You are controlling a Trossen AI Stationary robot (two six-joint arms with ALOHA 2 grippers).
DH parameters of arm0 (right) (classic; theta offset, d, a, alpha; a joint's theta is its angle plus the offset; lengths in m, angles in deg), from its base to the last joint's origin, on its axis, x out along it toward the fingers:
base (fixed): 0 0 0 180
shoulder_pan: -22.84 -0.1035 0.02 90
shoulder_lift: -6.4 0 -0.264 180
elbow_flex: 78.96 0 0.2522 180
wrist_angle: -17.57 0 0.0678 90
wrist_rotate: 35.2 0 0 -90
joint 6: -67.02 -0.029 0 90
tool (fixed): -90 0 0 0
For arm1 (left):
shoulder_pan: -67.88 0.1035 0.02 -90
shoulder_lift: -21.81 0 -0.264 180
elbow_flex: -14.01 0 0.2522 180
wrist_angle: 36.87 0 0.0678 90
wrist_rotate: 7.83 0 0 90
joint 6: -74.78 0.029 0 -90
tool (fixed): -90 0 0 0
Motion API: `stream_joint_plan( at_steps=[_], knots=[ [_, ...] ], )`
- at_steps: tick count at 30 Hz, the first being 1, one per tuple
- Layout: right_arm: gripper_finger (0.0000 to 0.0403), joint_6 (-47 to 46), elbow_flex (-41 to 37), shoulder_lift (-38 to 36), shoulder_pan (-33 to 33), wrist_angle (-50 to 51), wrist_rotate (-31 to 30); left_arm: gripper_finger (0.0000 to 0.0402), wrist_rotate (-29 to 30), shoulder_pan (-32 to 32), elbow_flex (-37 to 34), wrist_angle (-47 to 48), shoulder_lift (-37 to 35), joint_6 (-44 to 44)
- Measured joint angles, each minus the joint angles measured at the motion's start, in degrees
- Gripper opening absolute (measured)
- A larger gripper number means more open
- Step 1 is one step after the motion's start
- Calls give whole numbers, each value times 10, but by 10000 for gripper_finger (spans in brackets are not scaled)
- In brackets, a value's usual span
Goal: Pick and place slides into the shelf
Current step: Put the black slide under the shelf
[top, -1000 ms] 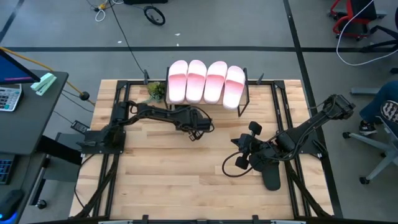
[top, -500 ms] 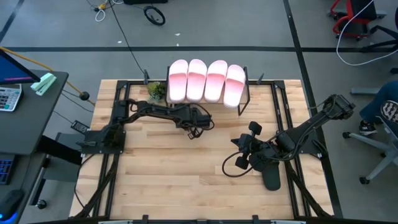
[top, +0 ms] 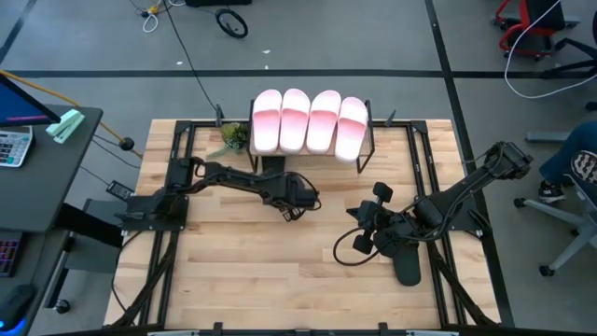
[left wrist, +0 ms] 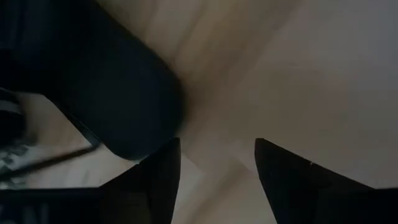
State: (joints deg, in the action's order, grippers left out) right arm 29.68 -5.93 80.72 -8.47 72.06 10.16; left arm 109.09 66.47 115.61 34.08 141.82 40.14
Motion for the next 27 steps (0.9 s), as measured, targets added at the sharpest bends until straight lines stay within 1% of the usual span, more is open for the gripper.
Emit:
stream_joint_plan(
  at_steps=[4, 9, 12, 15, 17, 20, 22, 24, 27],
  knots=[
    [13, 10, 0, 0, 0, 0, 0, 207, -11, -50, 39, 14, -1, -11],
    [13, 9, 0, 0, 0, 0, 3, 187, 0, -126, 91, -25, -2, 12],
    [13, -24, 0, 0, -5, 0, 44, 174, 23, -161, 110, -26, -2, 38],
    [13, -81, 0, 9, -37, -6, 51, 165, 31, -181, 113, -24, -2, 56],
    [13, -102, 0, 28, -71, -18, 47, 159, 31, -193, 112, -24, -2, 69],
    [13, -117, 0, 78, -128, -78, 46, 152, 32, -207, 112, -24, -2, 83],
    [13, -95, 0, 124, -165, -146, 32, 147, 33, -214, 112, -22, -2, 84],
    [13, -41, 0, 173, -195, -213, 20, 142, 37, -218, 112, -15, -2, 84],
    [13, 52, 0, 226, -225, -274, 24, 132, 42, -221, 112, -15, -2, 84]
  ],
)
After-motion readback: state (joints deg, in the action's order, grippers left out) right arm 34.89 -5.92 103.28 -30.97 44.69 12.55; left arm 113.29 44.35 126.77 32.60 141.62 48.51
